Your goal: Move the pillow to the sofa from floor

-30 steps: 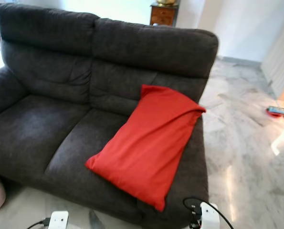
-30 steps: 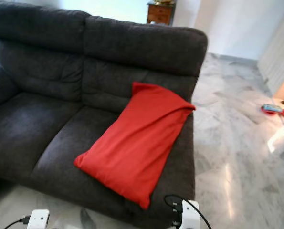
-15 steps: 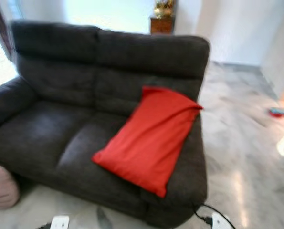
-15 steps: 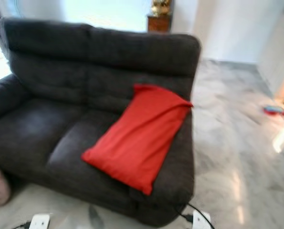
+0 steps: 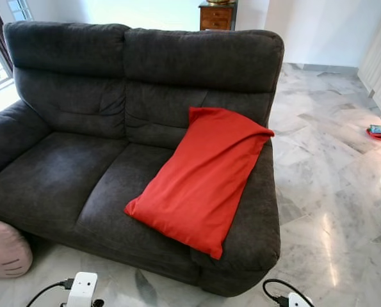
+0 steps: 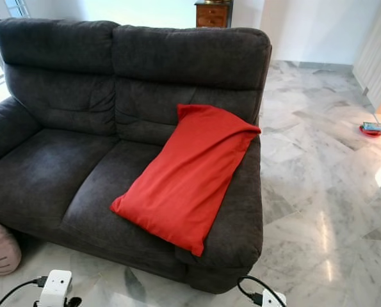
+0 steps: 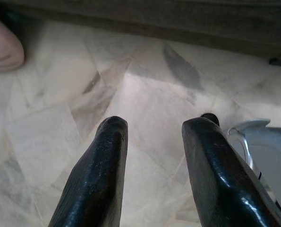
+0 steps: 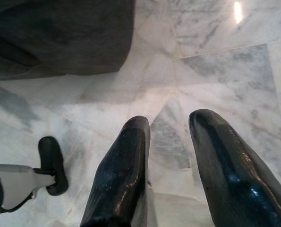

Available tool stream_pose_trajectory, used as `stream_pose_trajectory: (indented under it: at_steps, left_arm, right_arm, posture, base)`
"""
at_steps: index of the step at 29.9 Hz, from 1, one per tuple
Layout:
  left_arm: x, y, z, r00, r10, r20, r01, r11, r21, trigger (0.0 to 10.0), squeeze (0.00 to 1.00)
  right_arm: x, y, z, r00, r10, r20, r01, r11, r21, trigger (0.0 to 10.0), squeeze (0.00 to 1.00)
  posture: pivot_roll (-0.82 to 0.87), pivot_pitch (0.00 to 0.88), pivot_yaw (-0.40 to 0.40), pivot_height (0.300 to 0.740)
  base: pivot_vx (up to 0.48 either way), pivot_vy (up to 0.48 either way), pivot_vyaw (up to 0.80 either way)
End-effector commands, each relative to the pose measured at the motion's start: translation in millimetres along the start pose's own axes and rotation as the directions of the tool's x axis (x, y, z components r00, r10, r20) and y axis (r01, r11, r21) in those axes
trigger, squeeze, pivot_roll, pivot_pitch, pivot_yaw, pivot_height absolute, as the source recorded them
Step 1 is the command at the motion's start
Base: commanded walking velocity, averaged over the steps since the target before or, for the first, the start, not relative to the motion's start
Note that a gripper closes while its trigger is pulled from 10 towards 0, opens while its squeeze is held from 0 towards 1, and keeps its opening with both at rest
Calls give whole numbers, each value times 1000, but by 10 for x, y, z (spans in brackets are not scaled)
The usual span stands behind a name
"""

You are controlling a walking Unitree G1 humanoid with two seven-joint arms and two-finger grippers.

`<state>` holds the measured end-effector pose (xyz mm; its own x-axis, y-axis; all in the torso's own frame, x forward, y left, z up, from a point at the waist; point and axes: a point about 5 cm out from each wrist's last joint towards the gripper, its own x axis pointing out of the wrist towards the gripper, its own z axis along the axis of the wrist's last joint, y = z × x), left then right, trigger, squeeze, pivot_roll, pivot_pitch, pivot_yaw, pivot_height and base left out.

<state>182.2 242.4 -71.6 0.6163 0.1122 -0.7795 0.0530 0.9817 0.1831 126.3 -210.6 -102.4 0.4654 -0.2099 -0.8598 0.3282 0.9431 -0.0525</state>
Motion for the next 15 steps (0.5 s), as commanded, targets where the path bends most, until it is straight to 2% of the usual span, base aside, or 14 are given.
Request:
stream_pose_trajectory:
  at_steps: [1, 6, 7, 9, 13, 15]
  left_arm:
    - [27, -84, 79, 999, -31, 9, 31, 999, 32, 10000, 0]
    - [51, -216, 155, 997, -70, 27, 69, 996, 48, 10000, 0]
    - [61, -299, 194, 995, -95, 35, 92, 994, 62, 10000, 0]
    - [70, -359, 240, 993, -113, 46, 109, 991, 75, 10000, 0]
    - [86, -411, 330, 990, -121, 68, 116, 991, 71, 10000, 0]
    - [91, -413, 371, 989, -122, 80, 116, 991, 68, 10000, 0]
  right_arm:
    - [-1, -78, 24, 999, -29, 19, 28, 999, 27, 10000, 0]
    - [-15, -231, 0, 997, -67, 21, 67, 997, 30, 10000, 0]
    - [-25, -322, -7, 996, -89, 24, 88, 996, 18, 10000, 0]
    - [-41, -412, -26, 993, -113, 28, 112, 994, 14, 10000, 0]
    - [-75, -586, -76, 984, -180, 14, 179, 984, 4, 10000, 0]
    - [-120, -729, -189, 964, -261, -41, 261, 965, -2, 10000, 0]
  posture:
    - [-79, 0, 57, 740]
    - [-119, 0, 72, 740]
    - [-141, 0, 74, 740]
    - [-145, 0, 71, 740]
    - [-153, 0, 55, 740]
    - [-149, 0, 48, 740]
  base:
    - [0, 0, 0]
    - [0, 0, 0]
    - [0, 0, 0]
    - [0, 0, 0]
    - [0, 0, 0]
    - [0, 0, 0]
